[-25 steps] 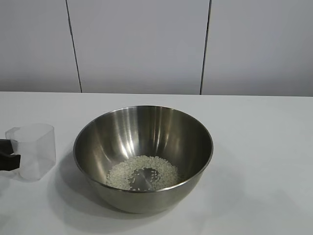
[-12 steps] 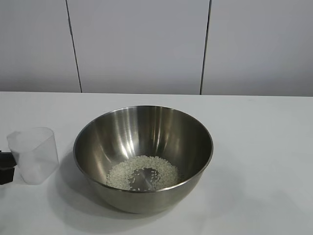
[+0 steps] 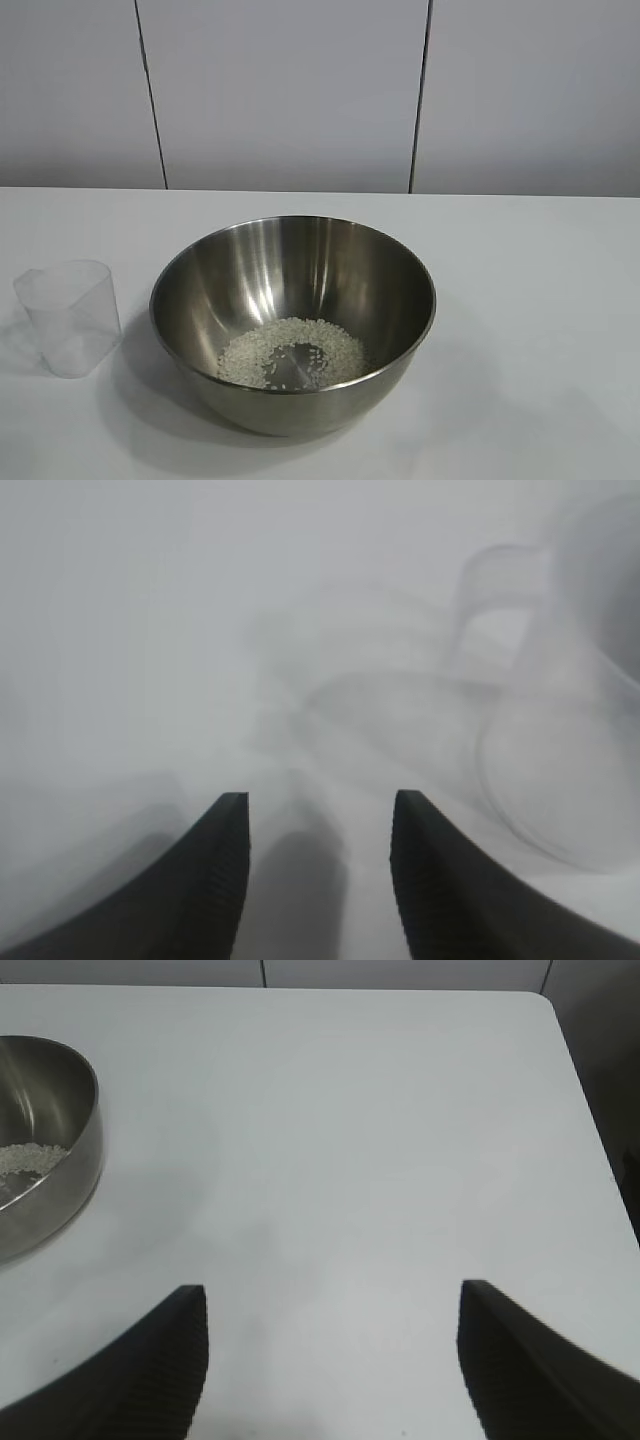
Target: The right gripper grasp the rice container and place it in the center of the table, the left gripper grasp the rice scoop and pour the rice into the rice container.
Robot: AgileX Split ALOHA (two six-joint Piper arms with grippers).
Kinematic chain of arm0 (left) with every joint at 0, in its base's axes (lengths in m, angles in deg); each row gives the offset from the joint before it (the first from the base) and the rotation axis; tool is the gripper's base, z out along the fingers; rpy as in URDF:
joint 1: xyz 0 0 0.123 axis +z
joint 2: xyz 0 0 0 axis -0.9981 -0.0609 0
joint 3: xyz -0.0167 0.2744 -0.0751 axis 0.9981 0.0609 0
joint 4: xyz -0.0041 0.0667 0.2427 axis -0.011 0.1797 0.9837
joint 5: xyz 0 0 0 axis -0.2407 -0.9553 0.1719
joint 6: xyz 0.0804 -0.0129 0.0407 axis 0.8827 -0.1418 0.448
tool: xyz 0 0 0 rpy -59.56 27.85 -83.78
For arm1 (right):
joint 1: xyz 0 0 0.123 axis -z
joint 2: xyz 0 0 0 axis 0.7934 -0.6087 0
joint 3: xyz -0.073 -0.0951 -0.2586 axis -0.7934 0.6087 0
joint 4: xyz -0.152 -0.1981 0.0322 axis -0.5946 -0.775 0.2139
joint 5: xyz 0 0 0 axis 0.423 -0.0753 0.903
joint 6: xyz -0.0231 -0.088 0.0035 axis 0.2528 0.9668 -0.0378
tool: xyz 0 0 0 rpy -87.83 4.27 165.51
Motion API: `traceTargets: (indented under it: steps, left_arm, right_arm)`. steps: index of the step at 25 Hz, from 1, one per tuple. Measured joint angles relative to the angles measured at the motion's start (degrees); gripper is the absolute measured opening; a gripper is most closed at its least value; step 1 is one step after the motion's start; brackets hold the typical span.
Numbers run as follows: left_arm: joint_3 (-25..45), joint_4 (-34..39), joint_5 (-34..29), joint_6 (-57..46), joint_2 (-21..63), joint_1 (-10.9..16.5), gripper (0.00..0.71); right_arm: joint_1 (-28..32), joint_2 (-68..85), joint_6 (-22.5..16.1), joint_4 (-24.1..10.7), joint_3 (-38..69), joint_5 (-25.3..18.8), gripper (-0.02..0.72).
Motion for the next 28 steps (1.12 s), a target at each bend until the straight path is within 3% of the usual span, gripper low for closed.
traceTargets:
  steps: [4, 12, 28]
  left_arm:
    - [-0.2, -4.8, 0.0, 0.4, 3.4, 0.1, 0.333]
    - [-1.4, -5.8, 0.0, 0.8, 8.2, 3.8, 0.333]
    - [-3.5, -3.3, 0.0, 0.8, 11.1, 4.1, 0.333]
  right_arm:
    - [0.0, 0.0, 0.0, 0.0, 0.0, -0.1, 0.487]
    - [0.0, 0.0, 0.0, 0.0, 0.0, -0.1, 0.487]
    - [0.0, 0.0, 0.0, 0.0, 0.0, -0.1, 0.487]
